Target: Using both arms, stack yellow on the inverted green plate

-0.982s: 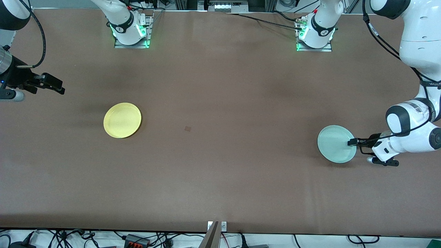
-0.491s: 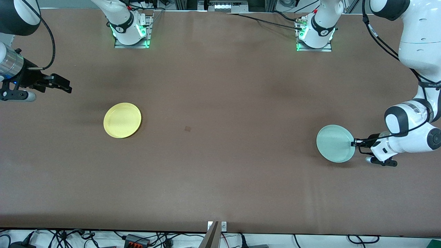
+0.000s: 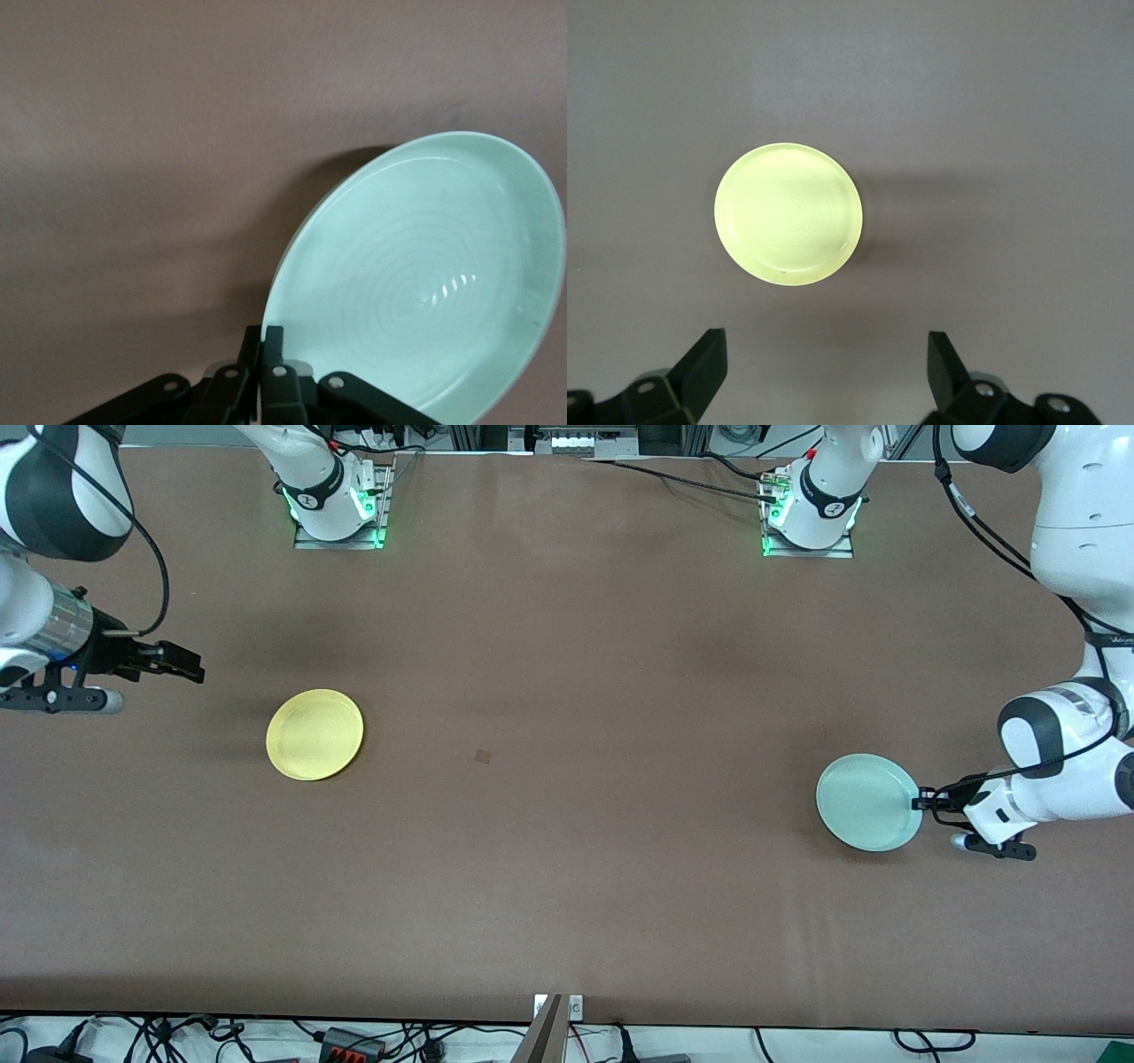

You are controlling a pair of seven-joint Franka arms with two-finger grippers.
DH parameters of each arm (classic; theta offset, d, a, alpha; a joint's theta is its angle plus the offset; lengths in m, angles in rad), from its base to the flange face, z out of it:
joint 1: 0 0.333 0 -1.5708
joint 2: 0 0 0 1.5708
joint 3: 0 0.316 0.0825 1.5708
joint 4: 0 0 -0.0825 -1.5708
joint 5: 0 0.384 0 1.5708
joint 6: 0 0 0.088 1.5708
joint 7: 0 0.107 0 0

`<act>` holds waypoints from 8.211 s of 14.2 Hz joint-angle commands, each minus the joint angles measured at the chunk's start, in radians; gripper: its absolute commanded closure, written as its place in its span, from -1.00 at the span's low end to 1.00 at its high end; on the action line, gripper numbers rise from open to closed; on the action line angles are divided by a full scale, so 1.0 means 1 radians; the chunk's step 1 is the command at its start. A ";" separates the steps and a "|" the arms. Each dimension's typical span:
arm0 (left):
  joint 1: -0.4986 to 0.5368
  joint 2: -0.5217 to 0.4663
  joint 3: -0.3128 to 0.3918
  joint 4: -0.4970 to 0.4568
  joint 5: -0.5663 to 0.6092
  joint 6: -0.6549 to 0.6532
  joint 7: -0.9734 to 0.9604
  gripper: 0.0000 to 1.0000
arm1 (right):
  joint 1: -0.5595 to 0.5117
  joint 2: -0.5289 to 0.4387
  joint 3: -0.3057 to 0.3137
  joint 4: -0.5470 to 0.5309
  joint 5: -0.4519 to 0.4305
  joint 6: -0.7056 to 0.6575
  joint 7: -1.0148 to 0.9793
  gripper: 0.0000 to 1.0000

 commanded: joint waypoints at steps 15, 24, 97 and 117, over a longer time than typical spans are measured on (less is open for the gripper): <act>-0.765 -0.080 0.008 0.227 0.802 -0.585 -1.049 0.98 | -0.121 0.473 -0.005 0.041 0.175 0.148 -0.006 -1.00; -1.023 0.079 0.011 0.225 1.024 -0.712 -1.387 0.98 | -0.111 0.529 0.001 0.041 0.209 0.185 0.007 -0.19; -0.232 -0.741 -0.013 -0.165 0.158 -0.434 -0.330 -1.00 | 0.685 0.911 0.107 0.720 0.457 0.342 0.703 1.00; -0.244 -0.727 -0.027 -0.128 0.159 -0.454 -0.342 -1.00 | 0.591 0.616 -0.126 0.729 0.277 -0.109 0.521 -1.00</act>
